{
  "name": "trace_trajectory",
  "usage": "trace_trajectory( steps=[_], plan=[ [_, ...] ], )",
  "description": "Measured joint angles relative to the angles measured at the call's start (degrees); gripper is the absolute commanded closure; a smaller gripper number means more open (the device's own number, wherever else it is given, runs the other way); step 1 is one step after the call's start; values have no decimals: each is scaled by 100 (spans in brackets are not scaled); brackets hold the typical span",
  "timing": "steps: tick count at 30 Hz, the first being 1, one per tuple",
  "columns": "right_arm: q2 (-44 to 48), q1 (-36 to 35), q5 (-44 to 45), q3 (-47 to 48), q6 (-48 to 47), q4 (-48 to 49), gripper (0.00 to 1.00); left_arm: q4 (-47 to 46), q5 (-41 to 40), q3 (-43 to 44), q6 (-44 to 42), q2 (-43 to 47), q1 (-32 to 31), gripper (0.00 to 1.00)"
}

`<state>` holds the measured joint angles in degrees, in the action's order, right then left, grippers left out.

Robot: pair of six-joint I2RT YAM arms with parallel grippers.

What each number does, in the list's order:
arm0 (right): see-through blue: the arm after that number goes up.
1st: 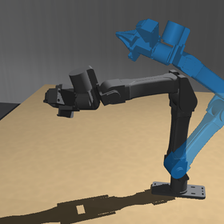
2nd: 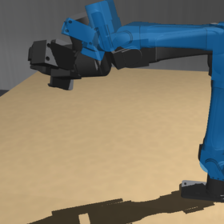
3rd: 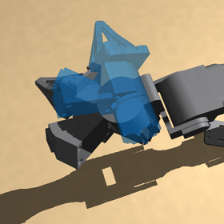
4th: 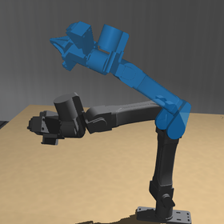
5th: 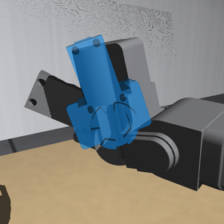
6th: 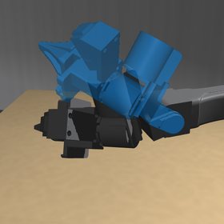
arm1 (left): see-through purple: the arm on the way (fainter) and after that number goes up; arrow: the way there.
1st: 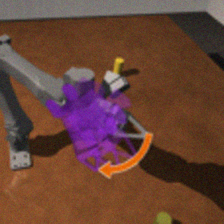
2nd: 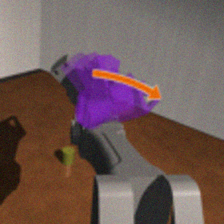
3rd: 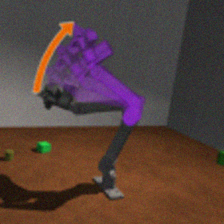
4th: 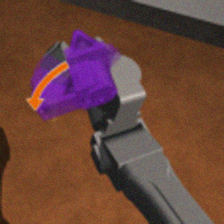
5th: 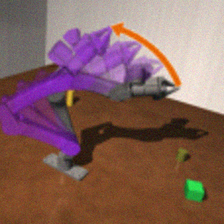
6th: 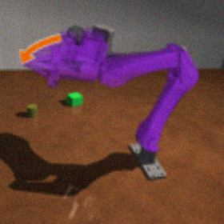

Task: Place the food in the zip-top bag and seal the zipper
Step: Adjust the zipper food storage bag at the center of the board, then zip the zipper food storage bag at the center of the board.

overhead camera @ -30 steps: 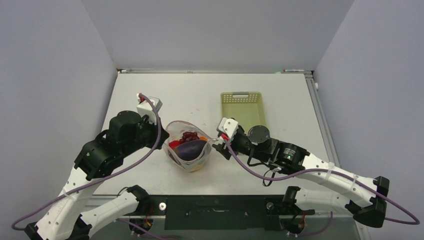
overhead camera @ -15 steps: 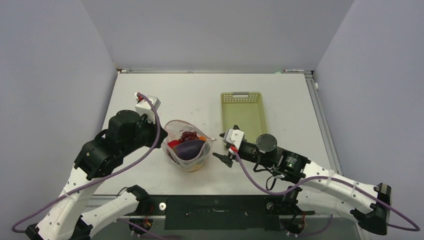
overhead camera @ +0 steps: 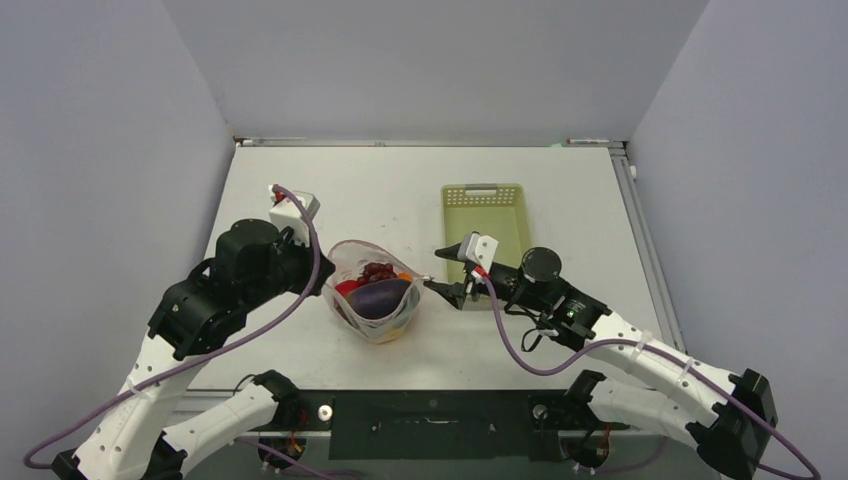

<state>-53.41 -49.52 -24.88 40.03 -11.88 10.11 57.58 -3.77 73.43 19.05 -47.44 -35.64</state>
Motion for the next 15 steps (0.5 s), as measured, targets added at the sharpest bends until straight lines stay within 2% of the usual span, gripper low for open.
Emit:
trace_trajectory(
  steps=[6,15],
  plan=[
    [-149,223,-614,-260,210,474,47,0,74,0,-4,-2,24,100],
    [-352,223,-1139,-417,428,1241,60,-39,149,-17,-20,-17,63,100]
  ],
)
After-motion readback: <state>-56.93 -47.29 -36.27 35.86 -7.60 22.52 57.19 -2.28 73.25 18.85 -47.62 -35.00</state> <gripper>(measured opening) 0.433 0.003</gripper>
